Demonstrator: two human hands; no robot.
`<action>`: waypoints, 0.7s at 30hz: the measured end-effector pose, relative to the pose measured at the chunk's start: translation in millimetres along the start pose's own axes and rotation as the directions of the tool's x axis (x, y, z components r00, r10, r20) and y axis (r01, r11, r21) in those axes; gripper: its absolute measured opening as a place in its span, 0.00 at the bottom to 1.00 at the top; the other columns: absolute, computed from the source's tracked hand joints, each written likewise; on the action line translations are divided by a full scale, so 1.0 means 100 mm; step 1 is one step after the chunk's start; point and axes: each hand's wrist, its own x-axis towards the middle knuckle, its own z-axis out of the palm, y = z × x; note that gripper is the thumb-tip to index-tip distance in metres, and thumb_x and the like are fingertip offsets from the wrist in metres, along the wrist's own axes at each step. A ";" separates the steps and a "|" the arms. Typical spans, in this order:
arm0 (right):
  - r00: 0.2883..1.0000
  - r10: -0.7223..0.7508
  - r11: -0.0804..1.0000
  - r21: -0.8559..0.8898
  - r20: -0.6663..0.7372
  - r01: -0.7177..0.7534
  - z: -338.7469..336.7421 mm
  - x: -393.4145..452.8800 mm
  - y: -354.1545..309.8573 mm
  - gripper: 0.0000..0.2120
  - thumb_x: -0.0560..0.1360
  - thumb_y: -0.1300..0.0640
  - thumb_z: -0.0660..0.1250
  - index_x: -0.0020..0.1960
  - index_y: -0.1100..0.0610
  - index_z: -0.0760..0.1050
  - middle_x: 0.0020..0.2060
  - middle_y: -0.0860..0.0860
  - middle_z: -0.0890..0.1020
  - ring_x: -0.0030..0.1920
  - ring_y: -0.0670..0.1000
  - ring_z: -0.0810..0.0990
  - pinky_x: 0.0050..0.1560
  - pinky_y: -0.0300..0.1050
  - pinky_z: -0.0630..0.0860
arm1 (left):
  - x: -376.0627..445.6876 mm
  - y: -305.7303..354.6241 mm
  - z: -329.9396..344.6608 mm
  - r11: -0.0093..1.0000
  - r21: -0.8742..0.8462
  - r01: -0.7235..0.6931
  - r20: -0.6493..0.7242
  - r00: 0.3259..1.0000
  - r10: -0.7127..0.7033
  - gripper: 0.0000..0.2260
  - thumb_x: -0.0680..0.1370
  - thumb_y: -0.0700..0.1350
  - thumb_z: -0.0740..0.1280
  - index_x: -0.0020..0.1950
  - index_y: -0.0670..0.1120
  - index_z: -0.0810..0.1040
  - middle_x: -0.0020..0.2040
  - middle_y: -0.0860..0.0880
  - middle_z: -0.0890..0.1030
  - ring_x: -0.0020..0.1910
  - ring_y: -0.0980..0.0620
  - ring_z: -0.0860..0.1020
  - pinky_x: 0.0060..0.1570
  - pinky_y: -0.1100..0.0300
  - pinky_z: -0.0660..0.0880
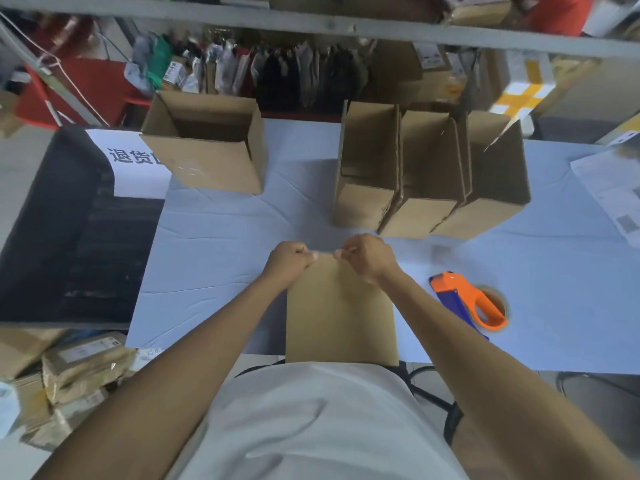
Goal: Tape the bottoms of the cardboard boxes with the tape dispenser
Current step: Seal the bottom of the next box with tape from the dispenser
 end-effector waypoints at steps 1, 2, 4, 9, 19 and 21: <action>0.999 0.036 0.999 0.040 0.018 -0.037 -0.01 0.03 -0.01 0.13 0.77 0.46 0.67 0.38 0.51 0.75 0.39 0.50 0.78 0.46 0.56 0.76 0.46 0.47 0.67 | 0.00 0.02 0.01 0.995 -0.089 0.044 0.006 0.999 -0.044 0.15 0.76 0.42 0.69 0.31 0.46 0.70 0.31 0.46 0.71 0.34 0.50 0.69 0.38 0.58 0.64; 0.997 0.067 0.994 0.081 0.036 -0.069 -0.03 0.05 -0.01 0.14 0.77 0.46 0.68 0.36 0.51 0.74 0.39 0.50 0.78 0.44 0.55 0.75 0.47 0.46 0.67 | 0.00 0.03 0.03 0.982 -0.171 0.083 0.012 0.997 -0.082 0.11 0.76 0.40 0.69 0.34 0.44 0.73 0.34 0.43 0.72 0.36 0.50 0.70 0.40 0.58 0.65; 0.993 0.099 0.985 0.133 0.062 -0.106 -0.06 0.06 -0.01 0.15 0.76 0.46 0.69 0.34 0.50 0.72 0.37 0.49 0.78 0.43 0.53 0.74 0.46 0.45 0.67 | 0.00 0.03 0.07 0.956 -0.270 0.118 -0.009 0.992 -0.125 0.06 0.76 0.39 0.68 0.39 0.41 0.76 0.37 0.41 0.74 0.39 0.48 0.72 0.42 0.56 0.66; 0.996 0.081 0.986 0.139 0.044 -0.087 -0.07 0.03 0.02 0.17 0.77 0.47 0.69 0.32 0.50 0.71 0.35 0.48 0.76 0.41 0.53 0.73 0.43 0.44 0.67 | -0.07 -0.13 0.06 0.984 -0.177 0.015 -0.075 0.997 -0.029 0.16 0.78 0.48 0.68 0.34 0.46 0.67 0.31 0.48 0.68 0.33 0.50 0.66 0.37 0.57 0.62; 0.993 -0.070 0.996 0.056 -0.094 0.075 0.04 -0.03 -0.01 0.04 0.77 0.53 0.67 0.43 0.48 0.75 0.39 0.46 0.79 0.46 0.53 0.76 0.53 0.51 0.72 | -0.09 -0.02 0.11 0.836 0.495 -0.236 -0.138 0.929 0.343 0.05 0.79 0.46 0.65 0.53 0.47 0.76 0.52 0.48 0.75 0.52 0.45 0.71 0.49 0.52 0.70; 0.958 -0.207 0.976 0.017 -0.200 0.215 0.11 -0.11 0.07 0.05 0.76 0.58 0.66 0.43 0.51 0.78 0.36 0.45 0.74 0.44 0.52 0.73 0.50 0.54 0.72 | -0.10 0.04 0.20 0.680 0.635 -0.368 -0.058 0.855 0.516 0.08 0.78 0.40 0.64 0.55 0.45 0.79 0.54 0.45 0.75 0.55 0.43 0.71 0.51 0.51 0.69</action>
